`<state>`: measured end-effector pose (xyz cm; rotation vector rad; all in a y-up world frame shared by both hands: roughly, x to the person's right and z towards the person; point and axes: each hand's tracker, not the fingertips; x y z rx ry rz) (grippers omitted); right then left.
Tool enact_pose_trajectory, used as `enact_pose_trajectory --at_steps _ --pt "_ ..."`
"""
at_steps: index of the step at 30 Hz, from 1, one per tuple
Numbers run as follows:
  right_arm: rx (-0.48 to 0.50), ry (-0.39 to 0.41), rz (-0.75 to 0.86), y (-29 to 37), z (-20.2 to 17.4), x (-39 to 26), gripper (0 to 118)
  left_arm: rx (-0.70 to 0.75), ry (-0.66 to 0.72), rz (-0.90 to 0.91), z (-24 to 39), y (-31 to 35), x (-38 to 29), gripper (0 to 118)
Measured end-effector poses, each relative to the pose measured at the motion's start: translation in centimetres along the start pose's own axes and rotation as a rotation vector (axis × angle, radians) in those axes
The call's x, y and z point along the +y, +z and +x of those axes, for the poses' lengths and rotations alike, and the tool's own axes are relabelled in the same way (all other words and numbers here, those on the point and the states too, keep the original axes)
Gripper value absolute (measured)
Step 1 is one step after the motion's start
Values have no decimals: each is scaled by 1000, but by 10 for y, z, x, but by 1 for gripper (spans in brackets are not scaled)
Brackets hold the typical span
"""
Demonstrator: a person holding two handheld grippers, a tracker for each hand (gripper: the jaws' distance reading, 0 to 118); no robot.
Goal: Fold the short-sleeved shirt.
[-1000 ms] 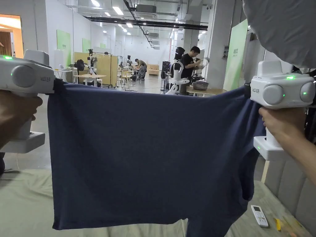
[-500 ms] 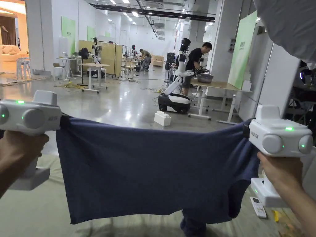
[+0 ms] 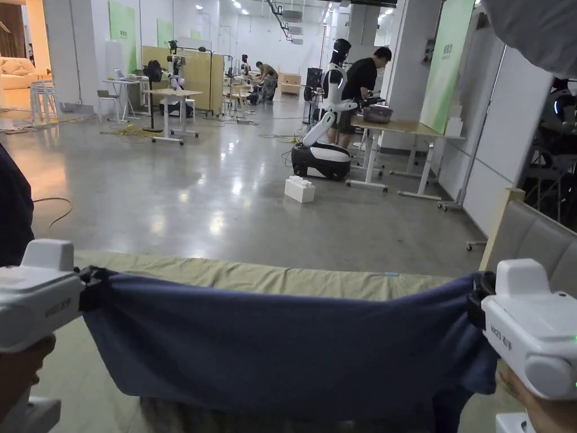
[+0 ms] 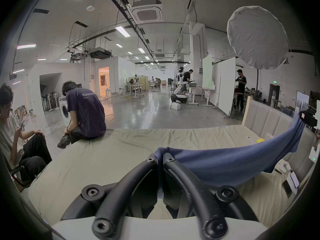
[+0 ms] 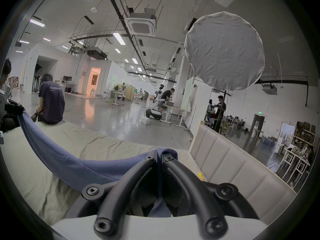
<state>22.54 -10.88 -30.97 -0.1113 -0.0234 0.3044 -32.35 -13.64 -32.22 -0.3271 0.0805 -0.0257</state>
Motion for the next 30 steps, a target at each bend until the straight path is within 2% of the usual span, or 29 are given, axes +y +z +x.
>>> enact_pose_trajectory --at_steps 4,5,8,11,14,20,25,30 --pt "10 -28 -47 42 -5 -47 4 -5 7 -22 4 44 -54 4" --pt "18 -56 -88 47 -3 -64 4 -11 8 -38 4 54 -68 4" --pt "28 -46 -128 81 -15 -97 4 -19 33 -83 9 82 -113 4" --pt "47 -54 -248 107 -24 -136 4 -19 18 -160 9 101 -150 4" --pt "56 6 -286 135 -35 -168 4 -23 30 -227 0 108 -186 4" --pt "106 0 -453 165 -53 -224 4 -31 5 -355 2 121 -242 4" --pt "134 39 -564 169 -64 -262 4 -35 -6 -445 5 122 -274 4" --pt "153 86 -656 172 -75 -271 4 -38 -38 -509 6 114 -293 4"
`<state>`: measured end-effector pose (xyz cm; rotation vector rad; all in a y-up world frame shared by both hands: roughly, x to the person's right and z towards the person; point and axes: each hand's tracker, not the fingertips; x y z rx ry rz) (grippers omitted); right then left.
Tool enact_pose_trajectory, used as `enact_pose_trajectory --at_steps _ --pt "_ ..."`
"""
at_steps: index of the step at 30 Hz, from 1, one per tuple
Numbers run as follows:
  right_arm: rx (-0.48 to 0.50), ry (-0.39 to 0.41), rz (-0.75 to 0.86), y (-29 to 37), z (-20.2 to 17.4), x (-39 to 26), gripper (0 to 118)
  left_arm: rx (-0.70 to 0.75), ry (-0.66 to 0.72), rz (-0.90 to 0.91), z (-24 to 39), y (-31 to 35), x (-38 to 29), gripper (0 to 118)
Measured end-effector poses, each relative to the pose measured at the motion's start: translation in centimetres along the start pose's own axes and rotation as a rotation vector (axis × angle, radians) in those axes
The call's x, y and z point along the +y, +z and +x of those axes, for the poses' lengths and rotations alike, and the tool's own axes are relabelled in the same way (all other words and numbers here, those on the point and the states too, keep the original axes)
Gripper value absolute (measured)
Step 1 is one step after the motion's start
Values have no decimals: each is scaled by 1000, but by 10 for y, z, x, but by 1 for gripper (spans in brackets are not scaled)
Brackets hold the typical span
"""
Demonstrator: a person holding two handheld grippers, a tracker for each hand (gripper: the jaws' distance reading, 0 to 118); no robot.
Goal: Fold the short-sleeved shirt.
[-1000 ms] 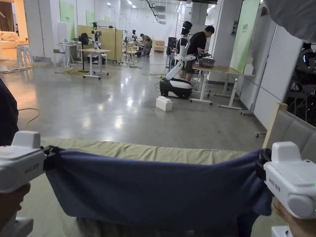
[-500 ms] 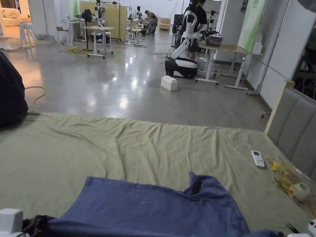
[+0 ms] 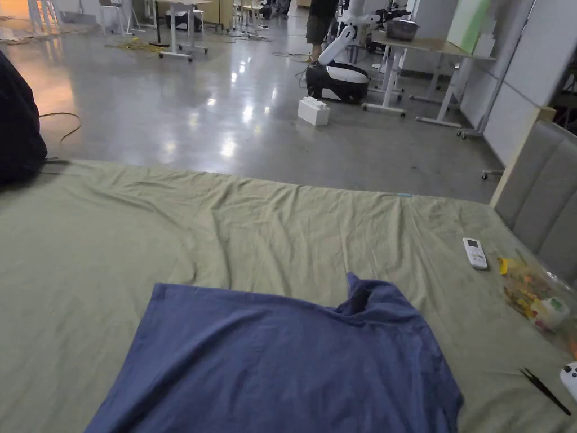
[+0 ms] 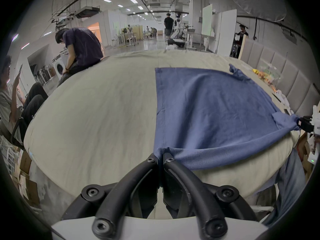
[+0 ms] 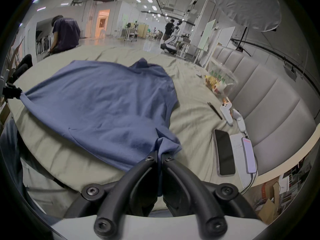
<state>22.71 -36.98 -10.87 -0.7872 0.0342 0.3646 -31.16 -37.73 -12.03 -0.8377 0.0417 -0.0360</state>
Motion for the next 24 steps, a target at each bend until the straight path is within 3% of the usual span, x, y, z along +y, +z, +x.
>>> enact_pose_trajectory --at_steps 7,10,14,15,20,24 --pt "-3 15 -107 -32 -16 -26 5 -11 -36 -93 7 -20 -18 5" --pt "-10 -6 -117 -28 -18 -21 12 -8 -41 -91 11 -15 -18 10" --pt "-51 -83 -44 -14 -9 -2 80 32 -9 -25 4 -2 1 52" --pt "-55 -110 -3 -12 -3 2 85 21 2 23 4 3 8 57" --pt "-69 -253 303 11 6 58 88 20 33 287 16 24 63 58" --pt "-135 -270 517 26 -3 105 86 22 59 484 37 40 107 55"
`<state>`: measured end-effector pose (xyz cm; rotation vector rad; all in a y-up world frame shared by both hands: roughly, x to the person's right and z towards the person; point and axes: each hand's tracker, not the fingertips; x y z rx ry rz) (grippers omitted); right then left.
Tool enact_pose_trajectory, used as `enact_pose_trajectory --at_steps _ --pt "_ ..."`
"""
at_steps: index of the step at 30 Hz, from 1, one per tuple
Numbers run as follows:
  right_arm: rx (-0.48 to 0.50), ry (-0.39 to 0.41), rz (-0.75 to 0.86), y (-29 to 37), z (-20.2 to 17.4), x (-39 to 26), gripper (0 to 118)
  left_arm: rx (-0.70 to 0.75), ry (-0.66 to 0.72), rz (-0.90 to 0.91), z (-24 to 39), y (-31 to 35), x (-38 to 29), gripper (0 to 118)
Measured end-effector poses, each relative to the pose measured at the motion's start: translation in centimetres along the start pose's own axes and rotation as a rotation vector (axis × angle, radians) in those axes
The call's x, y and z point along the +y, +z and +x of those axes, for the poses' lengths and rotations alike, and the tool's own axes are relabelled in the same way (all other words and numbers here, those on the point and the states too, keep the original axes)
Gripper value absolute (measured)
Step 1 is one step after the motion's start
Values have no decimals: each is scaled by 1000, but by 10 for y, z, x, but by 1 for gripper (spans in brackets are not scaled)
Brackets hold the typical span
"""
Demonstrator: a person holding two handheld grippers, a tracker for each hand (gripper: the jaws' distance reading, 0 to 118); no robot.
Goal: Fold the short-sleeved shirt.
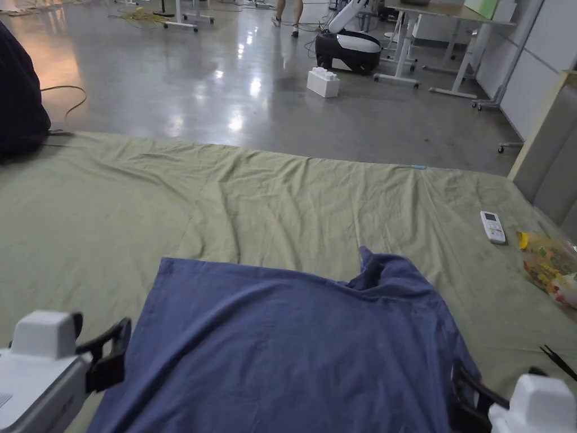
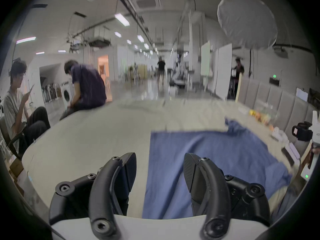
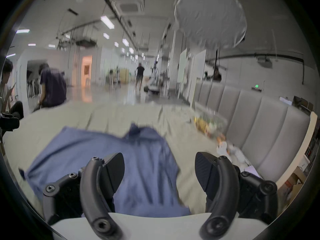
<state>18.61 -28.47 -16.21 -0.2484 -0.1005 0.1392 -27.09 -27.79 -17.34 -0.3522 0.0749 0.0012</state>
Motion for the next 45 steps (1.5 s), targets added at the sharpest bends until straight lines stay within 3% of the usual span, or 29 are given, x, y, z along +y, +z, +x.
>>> enact_pose_trajectory --at_steps 1,2,4,5,7,8,10,12,13,21,32,33,36,37,39,45 --pt "5 -17 48 0 -4 10 83 7 2 47 7 0 11 52" --pt "13 -30 104 -1 -9 19 71 8 0 96 14 2 23 41" --pt "17 -6 189 -1 -18 36 36 21 -8 173 27 5 38 14" --pt "15 2 213 -1 -22 42 16 25 -10 205 32 7 45 7" --pt "-4 8 232 -3 -31 50 11 5 -5 224 39 11 54 7" --pt "3 -1 217 -4 -33 51 1 -5 -14 224 43 11 56 1" --pt "41 -29 228 -7 -36 52 1 -2 -55 227 49 12 57 1" --pt "0 18 268 -5 -41 56 1 -20 -70 215 51 13 55 0" --pt "22 -21 226 -8 -41 54 0 -39 -65 214 50 14 53 0" --pt "37 -1 214 -17 -42 50 0 -44 -47 73 25 14 27 0" --pt "98 28 93 -27 -54 14 0 -13 46 -523 -43 -7 -76 1" --pt "102 31 85 -27 -56 11 0 -1 50 -558 -46 -11 -83 9" --pt "114 38 55 -27 -59 5 0 2 116 -666 -63 -24 -96 54" --pt "116 41 51 -27 -60 3 0 -8 153 -692 -68 -29 -99 62" --pt "120 47 35 -27 -60 0 0 25 205 -698 -73 -37 -101 64" --pt "124 65 7 -27 -61 -9 0 47 182 -756 -62 -41 -125 64"
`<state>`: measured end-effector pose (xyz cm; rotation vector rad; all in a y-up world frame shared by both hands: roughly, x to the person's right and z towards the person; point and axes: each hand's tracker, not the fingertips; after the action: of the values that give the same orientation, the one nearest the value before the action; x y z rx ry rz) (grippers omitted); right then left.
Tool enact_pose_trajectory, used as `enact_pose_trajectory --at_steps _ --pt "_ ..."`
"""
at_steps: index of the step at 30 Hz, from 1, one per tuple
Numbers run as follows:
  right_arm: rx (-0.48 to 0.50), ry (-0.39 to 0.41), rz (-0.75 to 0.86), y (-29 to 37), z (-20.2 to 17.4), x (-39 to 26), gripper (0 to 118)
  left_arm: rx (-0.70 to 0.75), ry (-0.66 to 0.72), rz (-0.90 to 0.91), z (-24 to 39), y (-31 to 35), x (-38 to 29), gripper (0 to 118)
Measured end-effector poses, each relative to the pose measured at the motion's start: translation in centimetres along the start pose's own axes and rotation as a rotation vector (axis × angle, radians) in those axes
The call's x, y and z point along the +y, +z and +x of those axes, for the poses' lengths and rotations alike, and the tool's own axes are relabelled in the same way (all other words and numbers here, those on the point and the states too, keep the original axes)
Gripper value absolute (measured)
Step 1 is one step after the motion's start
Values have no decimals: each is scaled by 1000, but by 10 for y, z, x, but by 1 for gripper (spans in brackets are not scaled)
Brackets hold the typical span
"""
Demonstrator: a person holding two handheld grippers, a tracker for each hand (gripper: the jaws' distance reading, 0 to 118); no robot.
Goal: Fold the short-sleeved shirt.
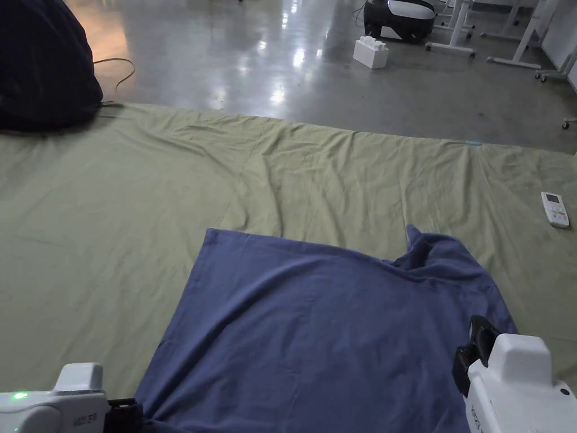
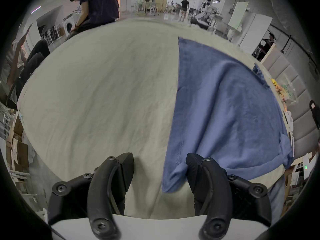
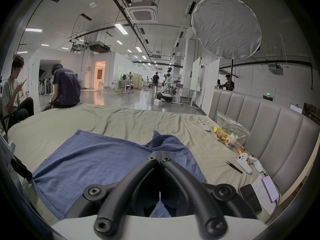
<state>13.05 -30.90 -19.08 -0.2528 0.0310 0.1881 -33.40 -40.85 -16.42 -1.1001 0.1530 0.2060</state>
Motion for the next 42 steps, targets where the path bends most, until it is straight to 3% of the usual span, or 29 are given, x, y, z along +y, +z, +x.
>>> enact_pose_trajectory --at_steps 7,11,12,14,16,21,24,28,29,32,33,38,42 --pt "4 -3 -28 2 1 -8 0 84 -95 5 14 -15 -6 59" --pt "5 -5 -40 4 1 -12 0 38 -158 9 26 -17 -11 15" --pt "5 -5 -42 4 1 -14 0 22 -172 9 28 -17 -12 10" --pt "11 -11 -48 7 6 -16 0 21 -199 22 29 -19 -17 8" --pt "33 -79 -84 11 16 -19 0 -2 -182 26 29 -12 -15 7" --pt "-22 -94 -124 26 53 -23 0 -25 -156 60 10 5 -15 7" --pt "-27 -151 -250 34 82 -32 1 -72 -73 93 12 25 -12 7" --pt "-24 -135 -391 45 105 -42 2 -44 -107 86 18 27 -12 7" --pt "-29 -123 -429 46 109 -48 12 -37 -121 86 21 27 -12 7" --pt "-23 -88 -599 43 115 -70 61 -23 -138 80 23 21 -11 7" --pt "-14 -88 -663 42 116 -81 66 -20 -141 82 24 21 -12 7" --pt "-62 -116 -813 36 113 -133 66 -25 -129 76 20 19 -12 7" --pt "-17 -187 -787 33 107 -142 63 -30 -128 73 20 21 -11 7"
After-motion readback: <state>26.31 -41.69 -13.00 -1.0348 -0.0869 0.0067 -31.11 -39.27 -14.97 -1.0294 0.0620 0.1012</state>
